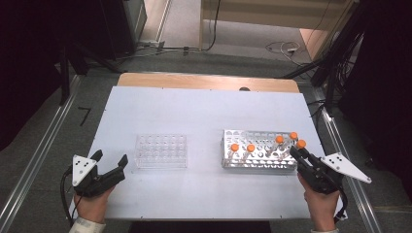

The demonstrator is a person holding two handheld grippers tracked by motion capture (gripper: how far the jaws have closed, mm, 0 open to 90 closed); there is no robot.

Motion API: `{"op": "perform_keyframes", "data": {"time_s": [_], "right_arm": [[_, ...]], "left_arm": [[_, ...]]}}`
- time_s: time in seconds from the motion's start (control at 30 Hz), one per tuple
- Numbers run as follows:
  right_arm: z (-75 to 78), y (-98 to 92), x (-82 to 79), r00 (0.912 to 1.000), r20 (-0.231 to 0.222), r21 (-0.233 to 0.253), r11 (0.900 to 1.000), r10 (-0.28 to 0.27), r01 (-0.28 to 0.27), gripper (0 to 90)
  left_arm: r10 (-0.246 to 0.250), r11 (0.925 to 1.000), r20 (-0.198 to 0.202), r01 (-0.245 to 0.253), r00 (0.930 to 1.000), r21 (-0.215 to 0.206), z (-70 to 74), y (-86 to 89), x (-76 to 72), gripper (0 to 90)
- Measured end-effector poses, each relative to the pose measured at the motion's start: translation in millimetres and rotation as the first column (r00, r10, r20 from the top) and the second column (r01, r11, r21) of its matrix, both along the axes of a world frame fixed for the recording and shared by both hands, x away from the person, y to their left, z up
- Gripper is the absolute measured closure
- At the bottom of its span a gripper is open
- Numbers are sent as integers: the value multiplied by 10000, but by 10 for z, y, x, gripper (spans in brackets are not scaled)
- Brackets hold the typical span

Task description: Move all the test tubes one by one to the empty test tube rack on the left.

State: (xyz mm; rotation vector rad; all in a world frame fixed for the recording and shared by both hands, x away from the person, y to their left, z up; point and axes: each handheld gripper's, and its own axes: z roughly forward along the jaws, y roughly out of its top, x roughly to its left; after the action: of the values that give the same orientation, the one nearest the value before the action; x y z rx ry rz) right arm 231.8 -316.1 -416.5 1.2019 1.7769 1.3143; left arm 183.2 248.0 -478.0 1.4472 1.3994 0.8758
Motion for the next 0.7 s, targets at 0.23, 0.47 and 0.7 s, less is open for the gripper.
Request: {"op": "perform_keyframes", "data": {"time_s": [0.23,0.47,0.7], "right_arm": [[18,81,-91,9975,-204,222,9975,674,-670,727],[-9,243,-146,9893,-354,185,9899,1412,-1406,727],[-99,497,-169,9749,-594,-37,9766,2144,-2150,727]], "left_arm": [[-66,10000,36,66,10000,3,5,-18,-7,159],[-160,9999,90,161,9998,-19,14,-47,-13,159],[-345,9994,138,346,9993,-91,23,-110,-19,160]]}}
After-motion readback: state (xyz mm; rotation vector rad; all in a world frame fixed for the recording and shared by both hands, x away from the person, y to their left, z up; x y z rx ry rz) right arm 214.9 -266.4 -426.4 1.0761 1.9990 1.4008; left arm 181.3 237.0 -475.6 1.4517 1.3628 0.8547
